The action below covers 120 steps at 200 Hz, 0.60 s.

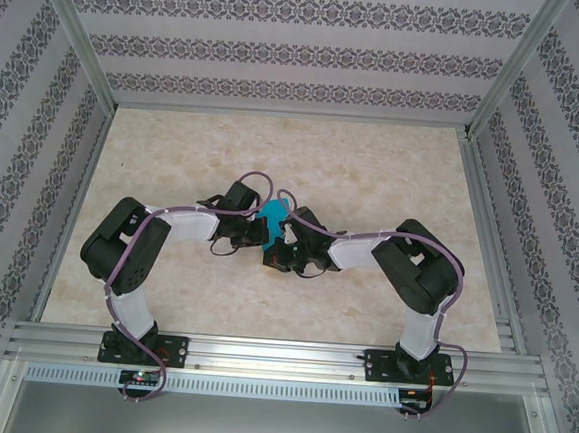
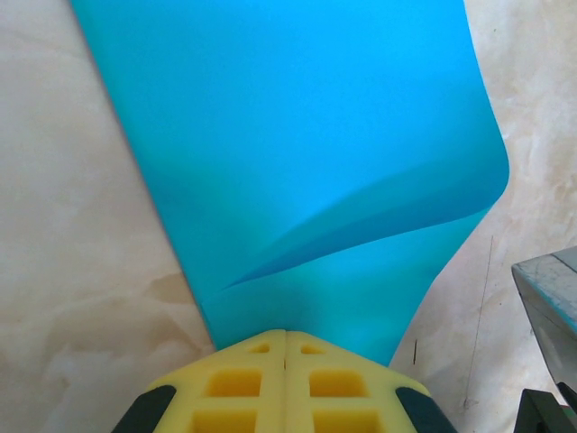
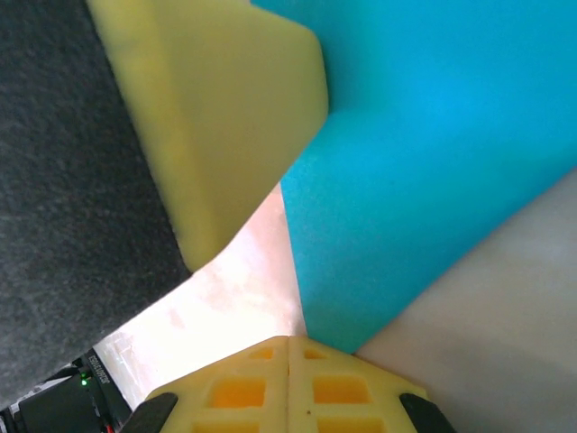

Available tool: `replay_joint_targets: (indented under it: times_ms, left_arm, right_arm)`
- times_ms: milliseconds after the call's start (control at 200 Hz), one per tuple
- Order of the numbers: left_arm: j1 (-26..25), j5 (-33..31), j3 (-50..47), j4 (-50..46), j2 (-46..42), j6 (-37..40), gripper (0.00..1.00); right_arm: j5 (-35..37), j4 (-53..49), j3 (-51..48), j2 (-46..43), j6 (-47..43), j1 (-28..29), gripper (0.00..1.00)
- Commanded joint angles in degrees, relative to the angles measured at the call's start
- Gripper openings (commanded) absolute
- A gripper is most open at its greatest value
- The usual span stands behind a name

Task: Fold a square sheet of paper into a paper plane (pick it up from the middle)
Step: Third fold the triangle at the center of the table.

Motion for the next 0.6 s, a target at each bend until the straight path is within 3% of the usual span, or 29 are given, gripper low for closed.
replay_joint_targets:
  times_ms: [0,190,594]
  left_arm:
    - [-0.48,-5.13,-2.60,-6.64,2.08,-0.64,0.00]
    - [-0.49,-4.90,-2.13,-6.77,1.80,-0.56,0.00]
    - [-0.50,-4.13,-0.89,-7.60,0.68,0.29,0.00]
  right_arm:
    - [1.84,-2.01,0.86,-2.03,-1.80,-0.22,0.00]
    - [4.07,-1.38,0.21,-7.13,-2.62,-4.58,0.00]
    - [3.39,-4.27,6.41,1.35,-3.80,-7.33,0.00]
